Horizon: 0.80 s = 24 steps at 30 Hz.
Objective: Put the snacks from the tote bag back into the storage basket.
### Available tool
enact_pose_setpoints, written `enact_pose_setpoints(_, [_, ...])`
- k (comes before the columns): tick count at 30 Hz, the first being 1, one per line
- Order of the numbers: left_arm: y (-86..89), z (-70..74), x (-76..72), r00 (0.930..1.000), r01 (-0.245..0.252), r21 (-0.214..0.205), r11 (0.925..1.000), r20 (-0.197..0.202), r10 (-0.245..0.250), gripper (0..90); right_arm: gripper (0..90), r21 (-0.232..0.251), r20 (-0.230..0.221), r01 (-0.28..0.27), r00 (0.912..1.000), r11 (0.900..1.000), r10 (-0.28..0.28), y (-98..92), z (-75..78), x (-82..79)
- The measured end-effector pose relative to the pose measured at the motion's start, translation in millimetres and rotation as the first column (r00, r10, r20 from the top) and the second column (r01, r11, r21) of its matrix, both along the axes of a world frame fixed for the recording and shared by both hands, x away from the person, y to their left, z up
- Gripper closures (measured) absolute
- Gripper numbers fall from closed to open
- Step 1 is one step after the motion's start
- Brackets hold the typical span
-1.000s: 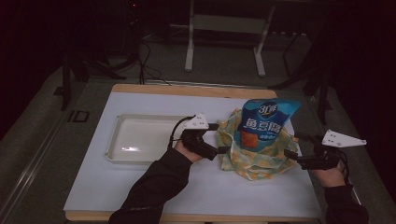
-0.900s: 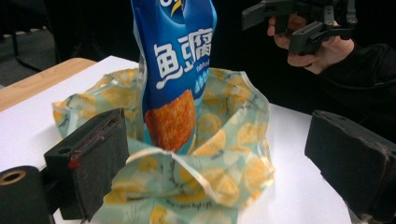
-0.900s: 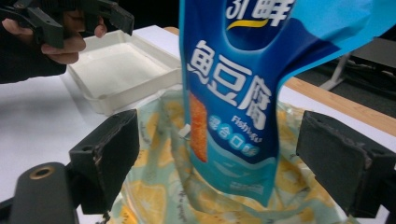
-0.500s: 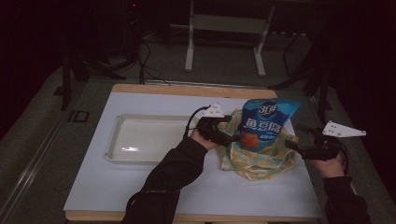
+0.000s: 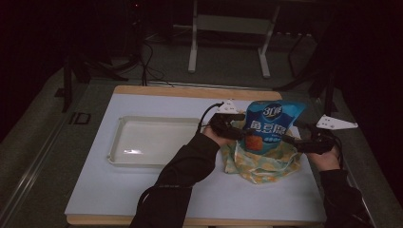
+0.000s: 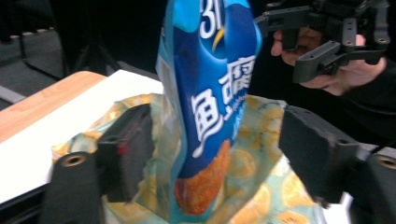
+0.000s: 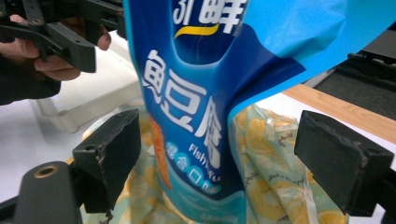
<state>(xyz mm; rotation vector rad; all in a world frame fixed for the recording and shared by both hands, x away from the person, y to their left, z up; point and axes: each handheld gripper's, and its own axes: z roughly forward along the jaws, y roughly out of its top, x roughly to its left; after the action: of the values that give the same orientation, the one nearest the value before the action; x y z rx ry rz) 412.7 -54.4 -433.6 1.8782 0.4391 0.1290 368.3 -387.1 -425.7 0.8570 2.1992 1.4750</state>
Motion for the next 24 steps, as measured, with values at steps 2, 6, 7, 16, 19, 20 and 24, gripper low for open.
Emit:
enact_pose_setpoints(2, [-3.2, -1.0, 2.0, 0.9998, -0.02, 0.012, 0.9997, -0.003, 0.02, 33.6, 14.7, -0.003, -0.001, 0.0, 1.0, 1.0, 0.0, 1.8, 0.0, 3.0])
enact_pose_setpoints(6, [-7.1, -3.5, 5.5, 0.9989, -0.046, 0.019, 0.9987, -0.005, 0.047, 37.3, 20.5, -0.011, 0.003, 0.015, 0.9999, 0.9998, -0.015, 6.9, 0.0, 7.6])
enact_pose_setpoints(7, [-7.6, -3.8, 6.3, 0.9991, -0.042, 0.016, 0.999, -0.01, 0.042, 40.0, 21.4, -0.012, 0.004, 0.012, 0.9999, 0.9999, -0.012, 8.8, -0.5, 8.5])
enact_pose_setpoints(16, [-18.9, -5.7, 9.2, 0.9988, -0.048, 0.046, 0.9978, -0.009, 0.048, 53.8, 40.0, -0.037, -0.019, 0.023, 0.9995, 0.999, -0.024, 17.3, -9.9, 16.3])
enact_pose_setpoints(19, [-20.6, -5.8, 10.8, 0.9988, -0.046, 0.036, 0.9983, -0.016, 0.047, 58.9, 49.4, -0.043, -0.024, 0.026, 0.9993, 0.9987, -0.027, 19.5, -11.2, 18.0])
enact_pose_setpoints(20, [-21.9, -5.7, 11.1, 0.9989, -0.042, 0.04, 0.9983, -0.017, 0.043, 61.7, 52.0, -0.053, -0.021, 0.028, 0.9994, 0.9982, -0.029, 20.7, -11.2, 18.4])
enact_pose_setpoints(24, [-23.5, -6.3, 12.9, 0.9983, -0.052, 0.047, 0.9975, -0.023, 0.054, 72.6, 67.3, -0.075, -0.005, 0.022, 0.9997, 0.9969, -0.022, 24.0, -10.9, 17.3])
